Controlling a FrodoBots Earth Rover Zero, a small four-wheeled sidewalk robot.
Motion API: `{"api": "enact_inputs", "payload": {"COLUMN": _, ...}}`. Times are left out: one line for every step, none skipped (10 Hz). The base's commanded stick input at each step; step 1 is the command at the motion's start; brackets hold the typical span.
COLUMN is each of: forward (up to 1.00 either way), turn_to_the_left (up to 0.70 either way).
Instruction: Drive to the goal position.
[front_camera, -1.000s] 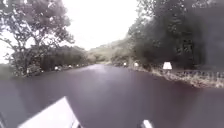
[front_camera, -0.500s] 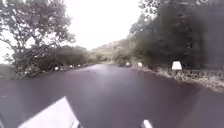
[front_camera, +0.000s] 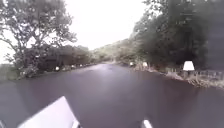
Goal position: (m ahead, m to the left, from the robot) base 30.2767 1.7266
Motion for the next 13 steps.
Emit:
{"api": "enact_inputs", "payload": {"forward": 1.00, "turn_to_the_left": 0.00}}
{"api": "enact_inputs", "payload": {"forward": 1.00, "turn_to_the_left": 0.00}}
{"api": "enact_inputs", "payload": {"forward": 1.00, "turn_to_the_left": 0.00}}
{"api": "enact_inputs", "payload": {"forward": 1.00, "turn_to_the_left": 0.00}}
{"api": "enact_inputs", "payload": {"forward": 1.00, "turn_to_the_left": 0.00}}
{"api": "enact_inputs", "payload": {"forward": 1.00, "turn_to_the_left": 0.00}}
{"api": "enact_inputs", "payload": {"forward": 1.00, "turn_to_the_left": 0.00}}
{"api": "enact_inputs", "payload": {"forward": 1.00, "turn_to_the_left": 0.00}}
{"api": "enact_inputs", "payload": {"forward": 1.00, "turn_to_the_left": 0.00}}
{"api": "enact_inputs", "payload": {"forward": 1.00, "turn_to_the_left": -0.04}}
{"api": "enact_inputs", "payload": {"forward": 1.00, "turn_to_the_left": -0.21}}
{"api": "enact_inputs", "payload": {"forward": 1.00, "turn_to_the_left": -0.40}}
{"api": "enact_inputs", "payload": {"forward": 1.00, "turn_to_the_left": -0.21}}
